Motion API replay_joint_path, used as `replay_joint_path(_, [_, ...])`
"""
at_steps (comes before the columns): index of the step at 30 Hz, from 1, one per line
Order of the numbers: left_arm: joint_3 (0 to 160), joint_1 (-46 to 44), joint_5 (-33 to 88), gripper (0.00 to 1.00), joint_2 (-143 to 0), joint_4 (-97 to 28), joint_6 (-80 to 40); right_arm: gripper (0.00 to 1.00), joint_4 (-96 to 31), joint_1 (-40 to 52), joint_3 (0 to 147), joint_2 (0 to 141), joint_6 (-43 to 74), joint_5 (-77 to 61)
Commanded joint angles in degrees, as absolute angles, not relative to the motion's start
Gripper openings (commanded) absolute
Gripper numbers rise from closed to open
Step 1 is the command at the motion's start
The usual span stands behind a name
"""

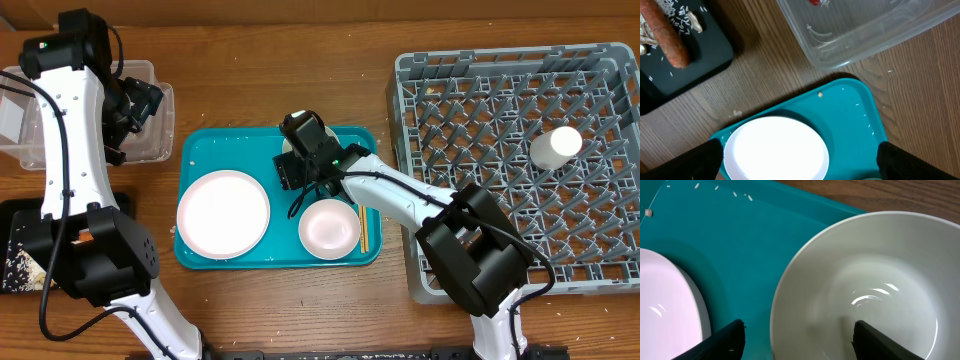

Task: Sort waste into correct bins and load items into the dishwasher
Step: 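Reach the right gripper back to the white bowl and grasp its rim, then lift the white bowl and carry it to the dish rack's back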

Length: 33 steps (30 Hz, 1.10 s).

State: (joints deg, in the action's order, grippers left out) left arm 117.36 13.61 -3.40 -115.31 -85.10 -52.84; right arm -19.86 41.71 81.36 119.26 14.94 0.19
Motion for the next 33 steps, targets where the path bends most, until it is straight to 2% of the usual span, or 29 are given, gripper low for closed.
replay_joint_path(1, [117.05,13.47,-3.4,1.0,-113.6,-85.19,-54.04,0.7,-19.4,42.41,81.38,119.98,14.04,0.12])
replay_joint_path(4, [117.05,13.47,-3.4,1.0,-113.6,-85.19,-54.04,0.67,-19.33,43.09,81.38,120.6,13.37,0.71])
replay_joint_path(12, [117.05,13.47,-3.4,1.0,-113.6,-85.19,-54.04,0.66,-19.59,44.4,81.38,121.51,12.19,4.27])
replay_joint_path(22, [117.05,13.47,-3.4,1.0,-113.6,-85.19,-54.04,0.38,-21.69,44.4,83.33,121.51,12.19,4.47])
replay_joint_path(25, [117.05,13.47,-3.4,1.0,-113.6,-85.19,-54.04,0.26,-24.62,44.4,86.24,121.51,12.19,4.45])
replay_joint_path(28, [117.05,13.47,-3.4,1.0,-113.6,-85.19,-54.04,0.11,-28.32,44.4,90.24,121.47,12.21,4.45])
replay_joint_path(31, [117.05,13.47,-3.4,1.0,-113.6,-85.21,-54.04,0.05,-31.14,44.31,93.76,121.25,12.19,4.45])
replay_joint_path(33, [117.05,13.47,-3.4,1.0,-113.6,-85.21,-54.04,0.04,-32.99,44.23,96.03,120.79,12.16,4.45])
